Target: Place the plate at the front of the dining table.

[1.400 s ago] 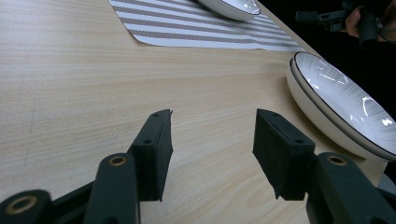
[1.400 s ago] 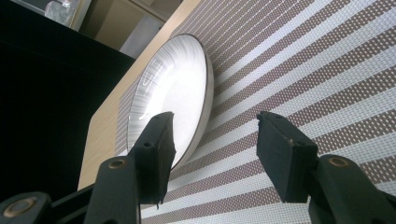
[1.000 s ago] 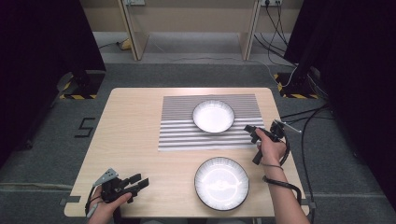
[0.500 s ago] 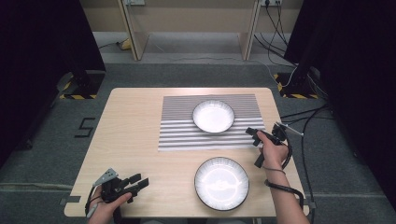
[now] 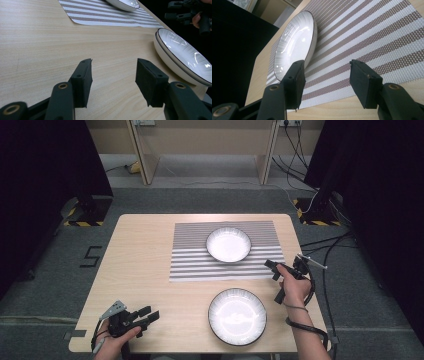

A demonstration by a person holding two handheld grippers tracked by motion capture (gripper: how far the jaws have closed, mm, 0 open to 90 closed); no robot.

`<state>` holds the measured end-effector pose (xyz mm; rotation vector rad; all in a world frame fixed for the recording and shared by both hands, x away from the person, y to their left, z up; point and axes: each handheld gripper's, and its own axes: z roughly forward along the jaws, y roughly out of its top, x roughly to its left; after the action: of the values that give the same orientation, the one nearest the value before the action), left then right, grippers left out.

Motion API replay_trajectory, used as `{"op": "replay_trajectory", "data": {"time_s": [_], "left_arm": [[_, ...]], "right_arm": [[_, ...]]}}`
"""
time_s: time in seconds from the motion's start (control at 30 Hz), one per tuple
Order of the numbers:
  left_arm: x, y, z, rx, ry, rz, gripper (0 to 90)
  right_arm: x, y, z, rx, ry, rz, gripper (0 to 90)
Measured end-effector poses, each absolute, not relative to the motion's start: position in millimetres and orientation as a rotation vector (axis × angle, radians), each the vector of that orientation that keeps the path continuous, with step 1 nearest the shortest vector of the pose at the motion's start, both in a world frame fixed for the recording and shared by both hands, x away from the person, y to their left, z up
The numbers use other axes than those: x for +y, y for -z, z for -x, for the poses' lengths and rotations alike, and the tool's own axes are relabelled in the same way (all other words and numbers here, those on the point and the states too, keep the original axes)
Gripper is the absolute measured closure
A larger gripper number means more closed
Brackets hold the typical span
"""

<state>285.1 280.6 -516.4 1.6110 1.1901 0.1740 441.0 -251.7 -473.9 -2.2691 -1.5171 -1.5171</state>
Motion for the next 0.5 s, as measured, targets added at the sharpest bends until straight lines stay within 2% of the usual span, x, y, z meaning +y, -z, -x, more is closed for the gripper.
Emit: {"op": "replay_trajectory", "data": {"time_s": [0.5], "left_arm": [[280,516,-285,1.19,-0.176,-1.613,46.7]], "right_arm": [[-257,469,-428,-1.547,1.537,2.266,46.0]]}}
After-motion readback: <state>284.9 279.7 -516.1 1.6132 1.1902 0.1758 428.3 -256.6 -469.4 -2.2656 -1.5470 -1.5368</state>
